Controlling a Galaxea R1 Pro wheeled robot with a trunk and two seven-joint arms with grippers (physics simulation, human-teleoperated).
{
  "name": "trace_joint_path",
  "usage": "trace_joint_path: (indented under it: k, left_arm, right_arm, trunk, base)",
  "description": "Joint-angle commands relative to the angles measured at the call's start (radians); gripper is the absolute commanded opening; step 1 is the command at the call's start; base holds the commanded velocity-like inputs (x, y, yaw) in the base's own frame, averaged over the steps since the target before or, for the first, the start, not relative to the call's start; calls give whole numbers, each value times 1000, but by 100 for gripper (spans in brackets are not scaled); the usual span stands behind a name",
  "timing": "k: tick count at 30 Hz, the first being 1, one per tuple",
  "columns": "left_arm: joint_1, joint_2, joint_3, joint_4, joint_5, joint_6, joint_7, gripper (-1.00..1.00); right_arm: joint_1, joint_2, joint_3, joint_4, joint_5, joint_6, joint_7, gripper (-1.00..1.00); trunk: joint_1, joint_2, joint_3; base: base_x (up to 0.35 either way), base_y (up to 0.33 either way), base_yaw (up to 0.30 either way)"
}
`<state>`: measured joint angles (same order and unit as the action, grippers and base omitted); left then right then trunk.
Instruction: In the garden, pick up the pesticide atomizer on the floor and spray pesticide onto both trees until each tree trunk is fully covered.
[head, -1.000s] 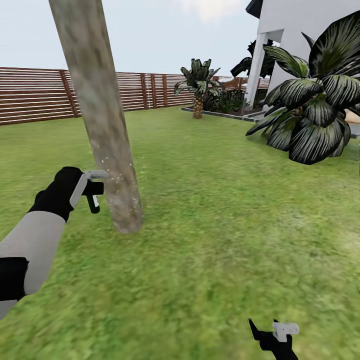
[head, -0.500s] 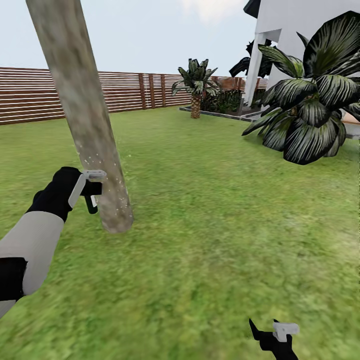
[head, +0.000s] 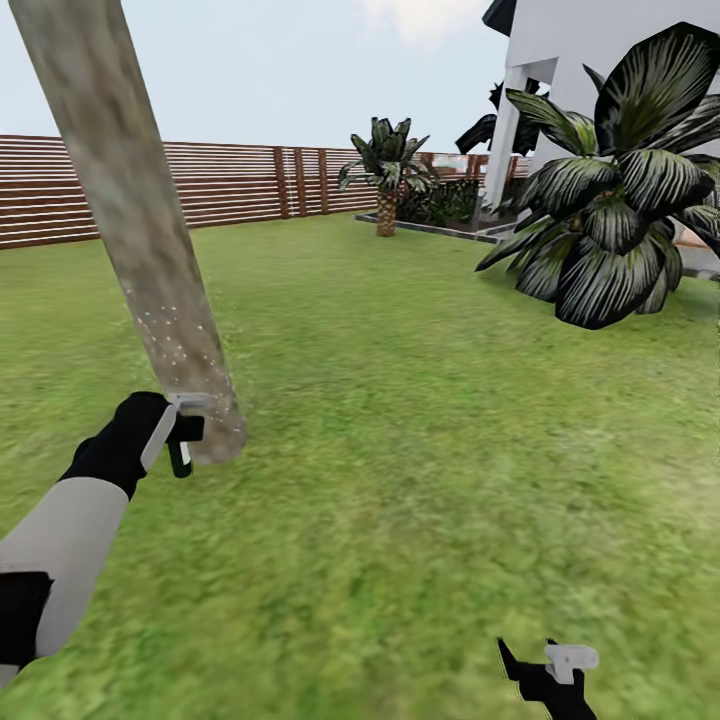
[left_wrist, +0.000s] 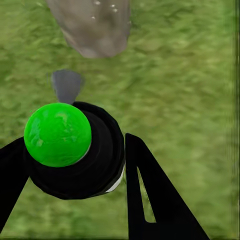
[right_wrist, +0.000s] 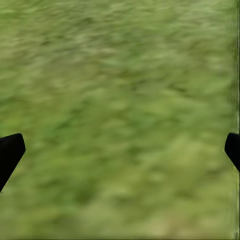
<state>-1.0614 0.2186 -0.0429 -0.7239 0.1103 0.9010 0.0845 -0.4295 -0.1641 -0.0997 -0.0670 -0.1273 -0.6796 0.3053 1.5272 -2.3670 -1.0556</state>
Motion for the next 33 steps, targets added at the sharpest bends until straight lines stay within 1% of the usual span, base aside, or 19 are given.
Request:
trace_joint_path:
  k: [1,7,10,12,13,15,17,19,21,23,25,26,27,28,29,30,31,32,33]
  left_arm:
    - [1,0,0,0,-1,0,0,-100]
    - [3,0,1,9,-1,-4,1,-100]
    - [38,11,18,15,-1,-71,1,-100]
    - [49,17,32,16,-2,-91,7,-100]
    - [51,18,35,17,-3,-95,28,-100]
    - [60,18,37,17,3,-100,102,-100]
    - [64,17,38,16,9,-99,127,-100]
    - [65,10,39,16,17,-101,133,-100]
    - [66,0,39,17,55,-111,134,-100]
    - [71,-7,38,22,105,-144,132,-100]
    - [127,-10,34,39,126,-162,121,-100]
    - [166,-11,32,41,129,-185,111,-100]
    - [206,-11,30,44,129,-242,96,-100]
    - [246,-11,28,47,126,-321,71,-100]
    - [284,-10,21,49,121,-391,33,-100]
    - [318,-6,7,51,114,-433,-17,-100]
    - [350,-2,-10,53,97,-458,-82,-100]
    - [384,1,-21,54,60,-479,-162,-100]
    - [404,2,-26,55,21,-496,-216,-100]
  right_arm:
    - [0,0,0,0,0,0,0,100]
    - [0,0,0,0,0,0,0,100]
    - [0,0,0,0,0,0,0,100]
    - [0,0,0,0,0,0,0,100]
    - [0,0,0,0,0,0,0,100]
    - [0,0,0,0,0,0,0,100]
    - [0,0,0,0,0,0,0,100]
    - [0,0,0,0,0,0,0,100]
    - [0,0,0,0,0,0,0,100]
    - [0,0,0,0,0,0,0,100]
    - [0,0,0,0,0,0,0,100]
    - [0,1,1,0,0,0,0,100]
    - [0,1,2,0,0,0,0,100]
    - [0,1,2,0,0,0,0,100]
    - [0,1,3,0,0,0,0,100]
    - [0,1,3,0,0,0,0,100]
    - [0,1,3,0,0,0,0,100]
    - [0,1,3,-2,0,0,0,100]
    - [0,0,5,-3,0,0,0,100]
  trunk:
    - [0,0,0]
    - [0,0,0]
    - [0,0,0]
    - [0,0,0]
    - [0,0,0]
    - [0,0,0]
    - [0,0,0]
    - [0,0,0]
    - [0,0,0]
    - [0,0,0]
    - [0,0,0]
    - [0,0,0]
    - [0,0,0]
    - [0,0,0]
    - [0,0,0]
    - [0,0,0]
    - [0,0,0]
    - [0,0,0]
    - [0,0,0]
  base:
    - [0,-273,0]
    - [-15,-225,0]
    - [-264,13,0]
    - [-284,161,0]
    - [-266,194,0]
    - [-123,93,0]
    - [-32,24,0]
    - [-7,6,0]
    - [-2,2,0]
    - [0,0,0]
    - [0,0,0]
    - [0,0,0]
    - [0,0,0]
    - [0,0,0]
    - [0,0,0]
    - [0,0,0]
    - [0,0,0]
    - [0,0,0]
    - [0,0,0]
